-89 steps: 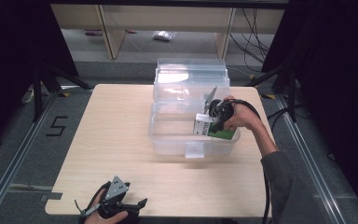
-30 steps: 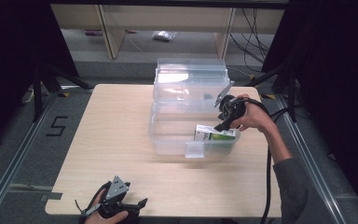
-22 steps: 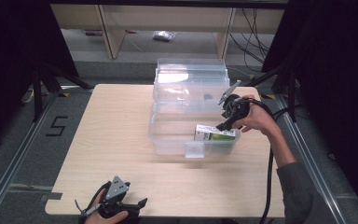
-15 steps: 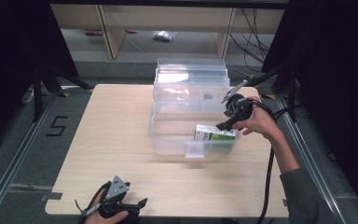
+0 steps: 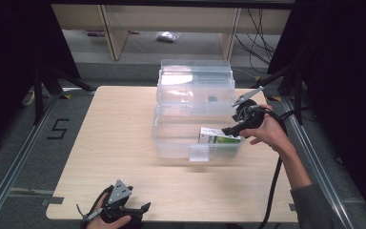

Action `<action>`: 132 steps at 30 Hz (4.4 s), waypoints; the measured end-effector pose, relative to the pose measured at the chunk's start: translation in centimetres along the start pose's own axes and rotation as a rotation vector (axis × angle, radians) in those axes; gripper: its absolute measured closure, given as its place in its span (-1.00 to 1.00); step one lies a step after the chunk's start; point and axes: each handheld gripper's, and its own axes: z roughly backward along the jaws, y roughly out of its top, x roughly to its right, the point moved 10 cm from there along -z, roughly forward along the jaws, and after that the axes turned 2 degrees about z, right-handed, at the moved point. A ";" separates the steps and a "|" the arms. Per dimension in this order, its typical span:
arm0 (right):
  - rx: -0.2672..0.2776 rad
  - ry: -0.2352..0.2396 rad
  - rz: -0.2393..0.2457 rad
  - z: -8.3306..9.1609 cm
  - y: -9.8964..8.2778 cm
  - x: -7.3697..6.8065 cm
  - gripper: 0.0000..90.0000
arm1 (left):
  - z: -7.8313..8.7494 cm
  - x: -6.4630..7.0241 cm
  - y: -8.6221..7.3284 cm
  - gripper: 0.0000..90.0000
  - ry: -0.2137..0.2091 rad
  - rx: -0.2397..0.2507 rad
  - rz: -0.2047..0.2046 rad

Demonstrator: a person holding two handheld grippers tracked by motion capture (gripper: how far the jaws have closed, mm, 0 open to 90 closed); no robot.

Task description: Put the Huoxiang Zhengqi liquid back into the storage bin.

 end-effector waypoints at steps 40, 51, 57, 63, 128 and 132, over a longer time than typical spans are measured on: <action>0.189 -0.037 -0.085 1.3 -2.0 -5.5 -0.51 | 0.2 -0.1 -0.1 -0.67 0.004 -0.011 -0.009; 0.212 -0.038 -0.087 0.7 -2.6 -6.1 -0.51 | 0.2 0.1 0.0 -0.67 -0.001 0.000 -0.007; 0.211 -0.036 -0.101 0.5 -2.9 -6.4 -0.51 | 0.2 0.1 0.0 -0.67 -0.003 -0.003 -0.014; 0.220 -0.035 -0.103 0.4 -3.1 -6.8 -0.53 | 0.2 -0.1 -0.1 -0.67 0.007 -0.006 -0.019; 0.227 0.081 -0.165 -3.8 -8.8 -14.1 -0.63 | 0.2 0.1 0.0 -0.67 -0.003 0.000 -0.018; 0.223 0.091 -0.168 -3.9 -9.7 -14.6 -0.63 | 0.2 0.1 0.0 -0.67 -0.003 0.000 -0.019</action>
